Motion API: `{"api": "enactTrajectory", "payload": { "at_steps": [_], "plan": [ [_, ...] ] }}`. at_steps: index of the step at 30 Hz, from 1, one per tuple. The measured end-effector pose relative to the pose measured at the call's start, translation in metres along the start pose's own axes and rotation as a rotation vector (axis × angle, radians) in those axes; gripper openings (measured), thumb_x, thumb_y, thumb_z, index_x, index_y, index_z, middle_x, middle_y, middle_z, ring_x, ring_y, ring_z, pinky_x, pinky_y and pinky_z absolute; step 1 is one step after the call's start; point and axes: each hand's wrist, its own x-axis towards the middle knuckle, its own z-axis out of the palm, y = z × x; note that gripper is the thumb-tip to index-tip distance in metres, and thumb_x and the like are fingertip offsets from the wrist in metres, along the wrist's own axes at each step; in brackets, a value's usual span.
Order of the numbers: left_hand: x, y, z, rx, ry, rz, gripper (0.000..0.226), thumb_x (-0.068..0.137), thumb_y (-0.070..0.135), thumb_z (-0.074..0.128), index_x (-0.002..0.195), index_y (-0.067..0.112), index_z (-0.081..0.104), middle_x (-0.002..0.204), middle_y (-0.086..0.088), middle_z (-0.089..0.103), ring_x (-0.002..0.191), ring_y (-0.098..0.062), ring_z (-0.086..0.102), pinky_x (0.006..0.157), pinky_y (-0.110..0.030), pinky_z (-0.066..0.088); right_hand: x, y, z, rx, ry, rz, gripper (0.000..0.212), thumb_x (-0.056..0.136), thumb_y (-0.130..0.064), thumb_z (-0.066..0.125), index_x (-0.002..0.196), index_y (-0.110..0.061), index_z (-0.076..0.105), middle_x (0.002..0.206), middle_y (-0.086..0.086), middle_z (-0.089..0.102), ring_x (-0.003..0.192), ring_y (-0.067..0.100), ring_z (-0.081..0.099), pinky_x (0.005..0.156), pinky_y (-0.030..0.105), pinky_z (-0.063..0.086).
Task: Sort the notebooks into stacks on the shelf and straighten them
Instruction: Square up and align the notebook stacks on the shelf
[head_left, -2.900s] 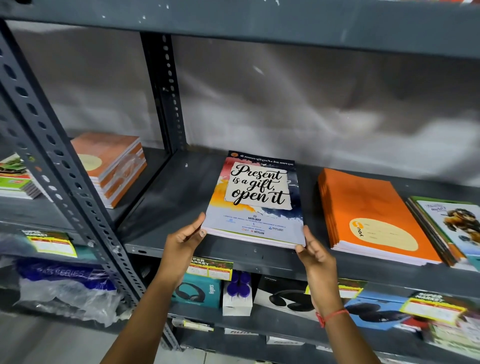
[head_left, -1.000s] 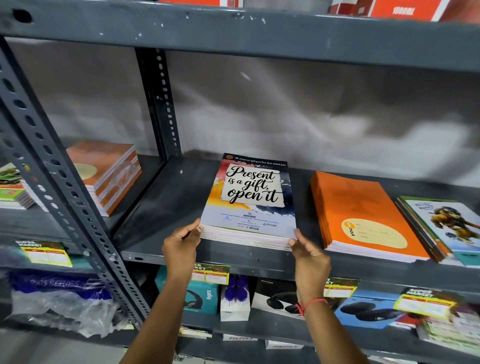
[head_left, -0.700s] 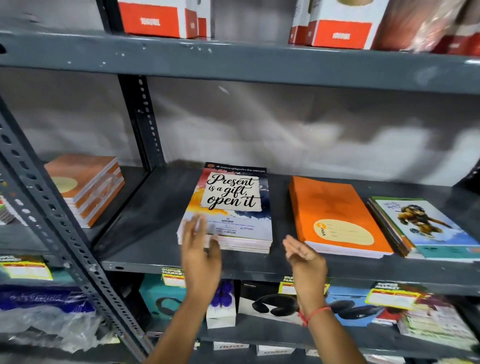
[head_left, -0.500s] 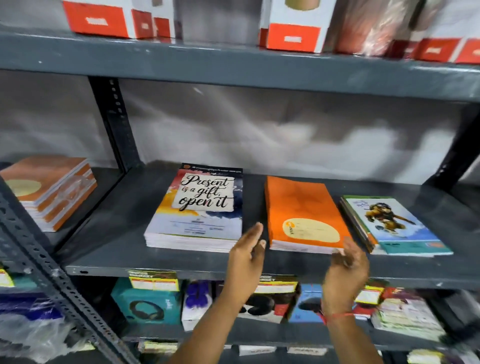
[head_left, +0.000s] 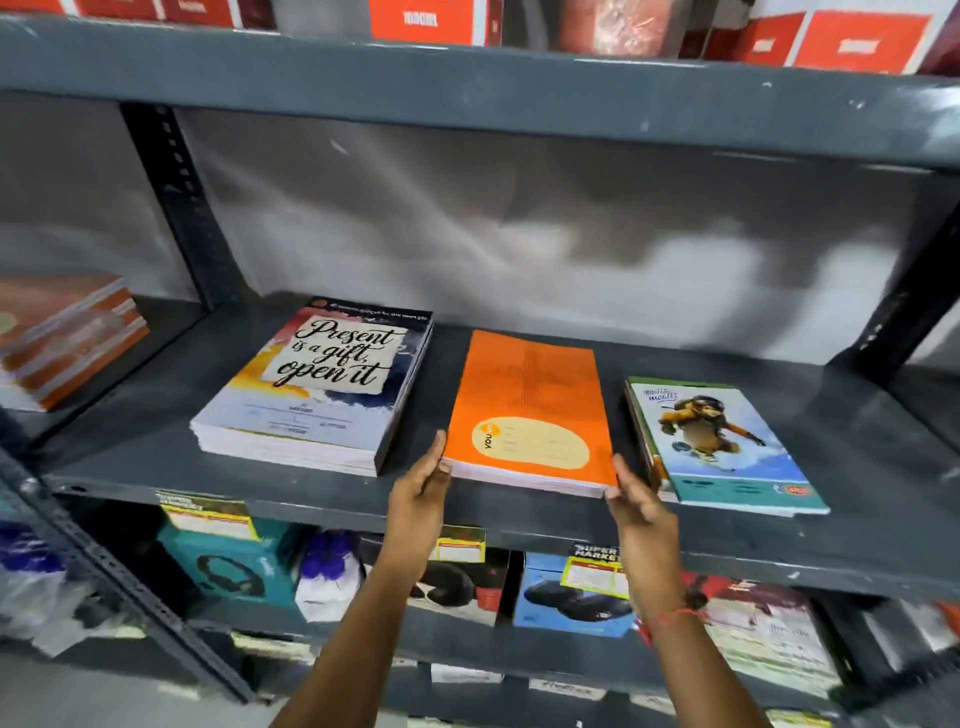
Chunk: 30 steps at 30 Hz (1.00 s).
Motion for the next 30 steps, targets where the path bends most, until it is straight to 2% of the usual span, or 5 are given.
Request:
{"api": "enactTrajectory", "payload": {
  "at_steps": [13, 18, 21, 26, 30],
  "plan": [
    [0.000, -0.002, 0.002, -0.056, 0.066, -0.010, 0.033, 0.088, 0.010, 0.055, 0.120, 0.019, 0.058, 0.118, 0.012, 0.058, 0.114, -0.003, 0.051, 0.086, -0.005, 0.038, -0.004, -0.002, 0.003, 0.074, 0.084, 0.026, 0.035, 0.088, -0.015, 0.059, 0.122, -0.017, 0.062, 0.119, -0.004, 0.064, 0.113, 0.010, 0.058, 0.100, 0.024, 0.041],
    [0.005, -0.001, 0.001, -0.067, 0.113, -0.023, 0.033, 0.085, 0.005, 0.057, 0.118, 0.010, 0.059, 0.117, 0.004, 0.060, 0.110, -0.010, 0.055, 0.099, -0.023, 0.038, -0.002, -0.002, 0.006, 0.076, 0.142, 0.021, 0.031, 0.087, -0.015, 0.061, 0.118, -0.017, 0.065, 0.115, -0.003, 0.067, 0.108, 0.010, 0.061, 0.098, 0.023, 0.044],
    [0.009, -0.002, -0.001, -0.043, 0.120, -0.012, 0.033, 0.084, 0.004, 0.059, 0.116, 0.009, 0.060, 0.112, 0.005, 0.062, 0.098, 0.000, 0.061, 0.084, -0.006, 0.045, -0.001, -0.002, 0.007, 0.087, 0.152, 0.013, 0.033, 0.086, -0.012, 0.062, 0.119, -0.011, 0.064, 0.117, 0.003, 0.067, 0.108, 0.013, 0.061, 0.100, 0.025, 0.045],
    [0.015, -0.008, -0.006, -0.028, 0.109, 0.000, 0.032, 0.081, 0.003, 0.062, 0.113, 0.009, 0.062, 0.106, 0.008, 0.064, 0.081, 0.015, 0.063, 0.070, 0.001, 0.046, 0.000, 0.000, 0.009, 0.066, 0.148, -0.015, 0.035, 0.084, -0.001, 0.061, 0.119, -0.003, 0.062, 0.119, 0.005, 0.064, 0.104, 0.012, 0.061, 0.078, -0.002, 0.044],
    [0.017, -0.006, -0.010, -0.004, 0.096, 0.003, 0.031, 0.081, 0.003, 0.063, 0.111, 0.009, 0.062, 0.109, 0.002, 0.064, 0.084, 0.007, 0.065, 0.084, -0.012, 0.051, 0.000, -0.003, 0.010, 0.056, 0.167, 0.000, 0.034, 0.085, 0.000, 0.060, 0.119, -0.001, 0.063, 0.120, 0.008, 0.064, 0.105, 0.012, 0.061, 0.097, 0.018, 0.045]
  ]
}}
